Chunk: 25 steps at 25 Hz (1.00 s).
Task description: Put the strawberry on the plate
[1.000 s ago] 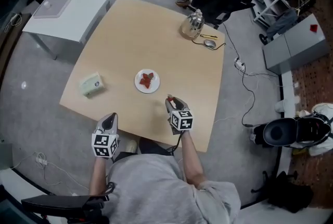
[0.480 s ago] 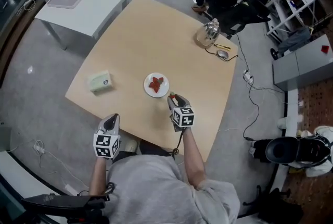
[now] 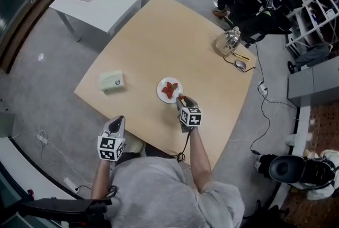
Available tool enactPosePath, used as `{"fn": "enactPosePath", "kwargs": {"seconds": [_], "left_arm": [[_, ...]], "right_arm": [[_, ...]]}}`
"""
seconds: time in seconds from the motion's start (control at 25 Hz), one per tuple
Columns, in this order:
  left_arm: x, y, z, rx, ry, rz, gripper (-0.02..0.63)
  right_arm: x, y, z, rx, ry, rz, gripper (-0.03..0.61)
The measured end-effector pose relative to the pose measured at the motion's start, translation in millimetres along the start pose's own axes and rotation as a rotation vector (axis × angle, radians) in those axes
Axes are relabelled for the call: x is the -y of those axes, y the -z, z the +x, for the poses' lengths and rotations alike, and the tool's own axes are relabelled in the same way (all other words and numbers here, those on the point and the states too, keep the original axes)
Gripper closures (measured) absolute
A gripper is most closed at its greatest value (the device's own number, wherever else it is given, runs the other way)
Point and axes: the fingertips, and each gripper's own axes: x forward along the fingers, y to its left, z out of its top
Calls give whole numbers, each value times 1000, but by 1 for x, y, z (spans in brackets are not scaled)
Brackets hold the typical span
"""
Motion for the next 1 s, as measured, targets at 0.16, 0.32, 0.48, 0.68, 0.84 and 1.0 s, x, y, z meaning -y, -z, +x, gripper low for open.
{"fn": "enactPosePath", "kwargs": {"seconds": [0.16,0.32,0.48,0.68,0.84,1.0], "left_arm": [[-6,1,-3,-8,-29,-16,594],[-10,2,-2,-7,-45,-34,594],[-10,1,1,-8,-53,-40,594],[-11,6,3,-21,-65,-48,594],[-9,8,2,-31,-76,-56,594],[-9,11,2,-39,-86,-60,594]], "right_arm": [[-1,5,17,-35,-11,-18,425],[-2,12,32,-67,-23,-37,425],[-1,18,42,-90,-32,-39,425],[1,22,49,-104,-38,-38,425],[3,24,51,-109,-44,-45,425],[5,25,57,-114,-45,-60,425]]}}
